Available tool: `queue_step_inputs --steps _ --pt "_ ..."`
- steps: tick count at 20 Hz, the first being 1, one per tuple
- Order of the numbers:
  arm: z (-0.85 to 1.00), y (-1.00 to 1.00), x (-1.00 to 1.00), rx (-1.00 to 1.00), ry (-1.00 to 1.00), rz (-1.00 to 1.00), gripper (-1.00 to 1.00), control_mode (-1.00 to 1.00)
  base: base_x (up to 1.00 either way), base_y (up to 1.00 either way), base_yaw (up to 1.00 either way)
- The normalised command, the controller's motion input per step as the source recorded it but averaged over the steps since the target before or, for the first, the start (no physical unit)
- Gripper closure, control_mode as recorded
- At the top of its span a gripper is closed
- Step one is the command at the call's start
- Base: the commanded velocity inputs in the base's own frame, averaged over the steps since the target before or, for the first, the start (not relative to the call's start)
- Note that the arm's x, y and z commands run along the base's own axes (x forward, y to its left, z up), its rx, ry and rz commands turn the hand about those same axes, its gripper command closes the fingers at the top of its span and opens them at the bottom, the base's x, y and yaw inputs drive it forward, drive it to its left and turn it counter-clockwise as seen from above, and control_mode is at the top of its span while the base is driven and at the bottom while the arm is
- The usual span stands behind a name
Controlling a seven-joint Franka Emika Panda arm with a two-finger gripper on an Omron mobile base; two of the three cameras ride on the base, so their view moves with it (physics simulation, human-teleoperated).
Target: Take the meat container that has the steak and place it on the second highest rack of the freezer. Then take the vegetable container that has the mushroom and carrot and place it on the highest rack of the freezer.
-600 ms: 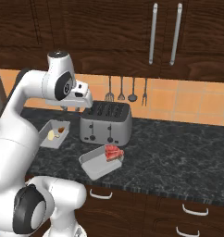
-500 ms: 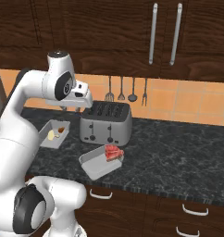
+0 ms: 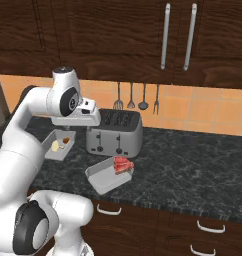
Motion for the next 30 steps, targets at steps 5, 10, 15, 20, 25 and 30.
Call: queue_step_inputs --steps 5,10,15,20,25,30 --pt "-0.64 0.00 -0.16 -0.06 0.19 0.00 -1.00 -1.00 0.00 0.00 0.00" --pt "-0.88 0.00 -0.21 0.00 0.03 0.05 -1.00 -1.00 0.00 0.00 0.00" --pt "-0.72 0.00 0.00 0.00 0.02 0.09 -1.00 -1.00 0.00 0.00 0.00" --pt "-0.70 -0.05 0.05 0.00 0.05 0.04 -1.00 -1.00 0.00 0.00 0.00" --pt "-0.35 -0.06 0.04 0.00 0.00 0.02 -1.00 -1.00 0.00 0.00 0.00" --pt "-0.31 -0.29 0.29 0.01 0.00 0.00 -1.00 -1.00 0.00 0.00 0.00"
